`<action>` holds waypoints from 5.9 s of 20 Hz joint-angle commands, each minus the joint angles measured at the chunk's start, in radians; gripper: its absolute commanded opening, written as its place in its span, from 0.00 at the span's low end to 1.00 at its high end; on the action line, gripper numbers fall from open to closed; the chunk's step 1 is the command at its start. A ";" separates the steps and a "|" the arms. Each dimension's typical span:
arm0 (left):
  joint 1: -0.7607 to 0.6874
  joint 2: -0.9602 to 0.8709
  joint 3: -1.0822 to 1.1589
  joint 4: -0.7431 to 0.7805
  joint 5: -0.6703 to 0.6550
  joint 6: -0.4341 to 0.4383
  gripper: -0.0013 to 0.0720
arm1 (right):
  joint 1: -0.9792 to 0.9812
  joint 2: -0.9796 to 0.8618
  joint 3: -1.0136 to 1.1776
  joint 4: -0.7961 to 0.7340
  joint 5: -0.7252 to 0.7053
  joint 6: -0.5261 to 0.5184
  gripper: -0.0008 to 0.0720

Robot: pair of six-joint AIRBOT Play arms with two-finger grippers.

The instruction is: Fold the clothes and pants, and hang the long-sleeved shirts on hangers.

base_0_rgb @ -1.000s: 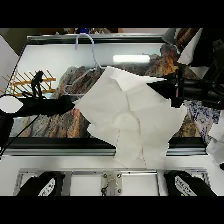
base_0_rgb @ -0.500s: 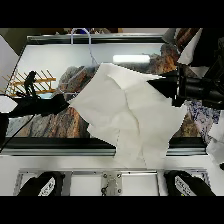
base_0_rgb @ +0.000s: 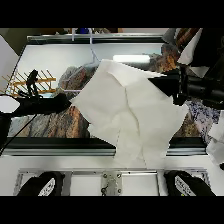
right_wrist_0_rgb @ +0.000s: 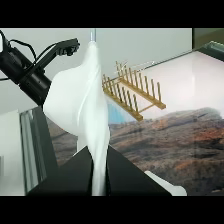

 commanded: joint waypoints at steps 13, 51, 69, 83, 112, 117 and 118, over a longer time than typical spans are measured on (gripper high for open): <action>0.057 0.000 0.001 -0.039 0.039 0.002 0.04 | 0.000 -0.005 0.000 0.101 0.010 0.064 0.05; 0.088 -0.032 0.001 -0.098 0.108 0.029 0.04 | 0.087 0.000 0.001 0.227 -0.061 0.119 0.05; 0.241 -0.036 0.080 -0.027 0.076 0.099 0.04 | 0.086 0.020 0.001 -0.032 -0.061 0.183 0.05; 0.241 -0.039 0.358 0.028 -0.023 0.121 0.04 | 0.087 0.020 0.001 -0.166 0.025 0.220 0.05; 0.095 -0.468 1.100 -0.218 -0.250 0.151 0.83 | 0.087 0.021 0.001 0.126 -0.005 0.259 0.05; 0.210 -0.385 1.090 -0.277 -0.176 0.152 0.83 | 0.085 0.025 0.003 0.127 -0.123 0.211 0.05; 0.227 -0.364 1.070 -0.278 -0.161 0.152 0.83 | 0.085 0.029 0.003 0.128 -0.150 0.202 0.05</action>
